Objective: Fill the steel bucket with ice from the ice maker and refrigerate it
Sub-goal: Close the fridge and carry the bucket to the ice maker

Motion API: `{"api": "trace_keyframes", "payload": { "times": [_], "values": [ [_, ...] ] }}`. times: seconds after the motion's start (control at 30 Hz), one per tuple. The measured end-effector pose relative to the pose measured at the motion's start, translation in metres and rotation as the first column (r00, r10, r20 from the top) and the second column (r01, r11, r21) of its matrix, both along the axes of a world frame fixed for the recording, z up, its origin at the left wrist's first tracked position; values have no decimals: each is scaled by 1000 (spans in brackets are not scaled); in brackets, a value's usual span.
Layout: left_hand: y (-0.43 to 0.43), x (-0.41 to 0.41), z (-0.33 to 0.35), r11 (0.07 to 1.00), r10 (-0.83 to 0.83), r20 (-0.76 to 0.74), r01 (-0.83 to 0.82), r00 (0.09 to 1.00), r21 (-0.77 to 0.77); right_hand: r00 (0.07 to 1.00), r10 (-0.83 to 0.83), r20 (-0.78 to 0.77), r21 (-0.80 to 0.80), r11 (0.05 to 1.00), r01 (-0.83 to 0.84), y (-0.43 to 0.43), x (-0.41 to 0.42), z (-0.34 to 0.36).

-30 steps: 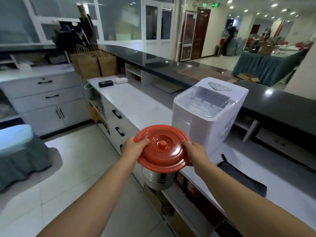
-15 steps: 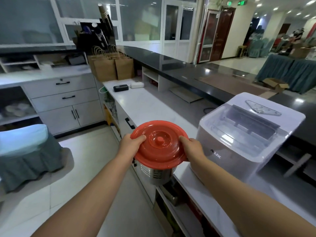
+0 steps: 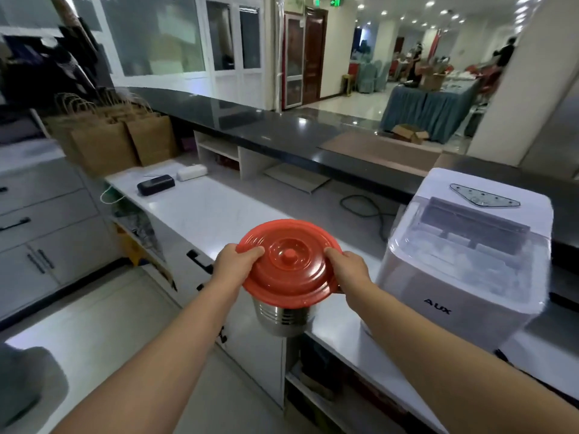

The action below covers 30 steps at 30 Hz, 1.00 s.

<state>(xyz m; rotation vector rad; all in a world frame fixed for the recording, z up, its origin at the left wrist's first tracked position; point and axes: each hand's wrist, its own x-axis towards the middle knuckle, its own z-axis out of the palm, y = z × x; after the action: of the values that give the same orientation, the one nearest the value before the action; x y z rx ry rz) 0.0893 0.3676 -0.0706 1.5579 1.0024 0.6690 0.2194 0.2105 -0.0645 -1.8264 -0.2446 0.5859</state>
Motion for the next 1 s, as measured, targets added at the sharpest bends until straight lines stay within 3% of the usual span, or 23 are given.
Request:
{"api": "trace_keyframes", "payload": {
  "times": [0.47, 1.0],
  "values": [
    [44, 63, -14, 971, -218, 28, 220, 976, -95, 967, -253, 2, -54, 966, 253, 25, 22, -5],
    [50, 128, -11, 957, -268, -29, 263, 963, -120, 950, -308, -45, -74, 950, 305, 31, 67, -2]
  ]
}}
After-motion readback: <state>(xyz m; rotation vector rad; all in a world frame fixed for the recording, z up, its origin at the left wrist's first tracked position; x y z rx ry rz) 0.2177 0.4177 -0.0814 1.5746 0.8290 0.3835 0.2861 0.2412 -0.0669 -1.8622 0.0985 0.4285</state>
